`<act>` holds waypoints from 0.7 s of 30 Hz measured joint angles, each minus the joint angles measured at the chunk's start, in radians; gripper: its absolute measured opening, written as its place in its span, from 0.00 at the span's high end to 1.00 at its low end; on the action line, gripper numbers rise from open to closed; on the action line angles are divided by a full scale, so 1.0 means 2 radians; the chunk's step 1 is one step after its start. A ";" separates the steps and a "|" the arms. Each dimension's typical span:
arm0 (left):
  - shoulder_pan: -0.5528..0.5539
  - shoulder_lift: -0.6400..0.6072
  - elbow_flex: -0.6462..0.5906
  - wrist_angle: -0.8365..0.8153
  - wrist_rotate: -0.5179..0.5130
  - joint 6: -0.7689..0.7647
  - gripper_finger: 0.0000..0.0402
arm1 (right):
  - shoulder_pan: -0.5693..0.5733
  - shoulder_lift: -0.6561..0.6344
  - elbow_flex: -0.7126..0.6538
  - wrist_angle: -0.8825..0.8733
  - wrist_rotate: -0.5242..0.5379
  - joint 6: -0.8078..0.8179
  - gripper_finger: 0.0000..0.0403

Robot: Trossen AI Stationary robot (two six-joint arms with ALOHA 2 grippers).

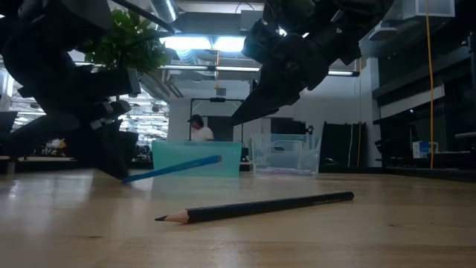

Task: Sort pens & pencils
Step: Put the blue pencil into the blue bin

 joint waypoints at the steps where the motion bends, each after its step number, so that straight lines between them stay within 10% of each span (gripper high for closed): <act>1: 0.000 0.000 0.000 0.000 0.000 0.000 1.00 | 0.000 0.000 0.000 0.000 0.000 0.000 0.75; 11: 0.000 0.001 -0.001 0.000 0.007 -0.001 1.00 | 0.004 0.000 0.000 0.006 -0.016 0.051 0.73; 21: 0.000 0.001 -0.001 0.006 0.015 0.000 1.00 | 0.035 0.000 0.007 -0.006 -0.013 0.132 0.50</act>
